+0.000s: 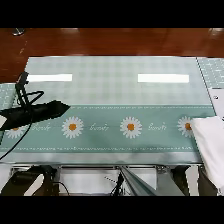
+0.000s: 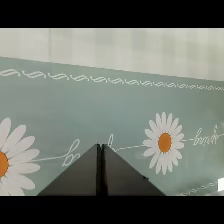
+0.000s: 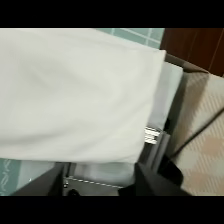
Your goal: Fold the shirts.
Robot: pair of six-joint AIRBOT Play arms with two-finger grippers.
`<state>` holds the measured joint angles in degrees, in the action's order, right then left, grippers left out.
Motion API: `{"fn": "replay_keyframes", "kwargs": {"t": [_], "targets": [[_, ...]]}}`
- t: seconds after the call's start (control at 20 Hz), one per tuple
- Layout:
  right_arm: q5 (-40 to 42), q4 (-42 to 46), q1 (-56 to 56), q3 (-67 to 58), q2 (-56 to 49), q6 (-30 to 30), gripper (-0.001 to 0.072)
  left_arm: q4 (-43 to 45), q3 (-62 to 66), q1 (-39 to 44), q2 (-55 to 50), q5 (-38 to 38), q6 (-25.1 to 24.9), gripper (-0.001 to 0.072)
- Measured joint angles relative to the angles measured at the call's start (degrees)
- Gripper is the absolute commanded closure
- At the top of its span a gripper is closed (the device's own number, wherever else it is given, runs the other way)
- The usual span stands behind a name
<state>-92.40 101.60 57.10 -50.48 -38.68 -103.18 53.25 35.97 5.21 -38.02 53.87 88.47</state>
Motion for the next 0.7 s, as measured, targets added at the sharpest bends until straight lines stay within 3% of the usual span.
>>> {"fn": "replay_keyframes", "kwargs": {"t": [0.1,0.2,0.35,0.5,0.6,0.7], "targets": [[3.1,-10.3,-2.4,-1.4,-2.5,4.6,0.0688,-2.2,1.2,0.2,-2.0,-0.2,-3.9,0.0684],[8.7,-27.6,-7.6,-3.6,-5.9,10.3,0.0688,-5.8,4.7,0.2,-5.6,-0.5,-7.9,0.0685],[18.0,-47.6,-22.8,-8.3,-11.4,16.9,0.0687,-10.3,16.1,1.7,-13.5,0.9,-11.8,0.0686],[26.6,-50.0,-44.0,-12.7,-17.6,19.3,0.0687,-9.0,29.9,6.3,-21.8,2.3,-14.0,0.0686],[29.8,-46.0,-55.5,-13.9,-21.8,19.3,0.0686,-2.7,34.6,9.5,-25.4,3.1,-12.4,0.0685],[30.2,-37.6,-64.1,-14.5,-26.7,15.6,0.0687,4.6,34.8,11.8,-27.4,3.1,-9.8,0.0684]]}}
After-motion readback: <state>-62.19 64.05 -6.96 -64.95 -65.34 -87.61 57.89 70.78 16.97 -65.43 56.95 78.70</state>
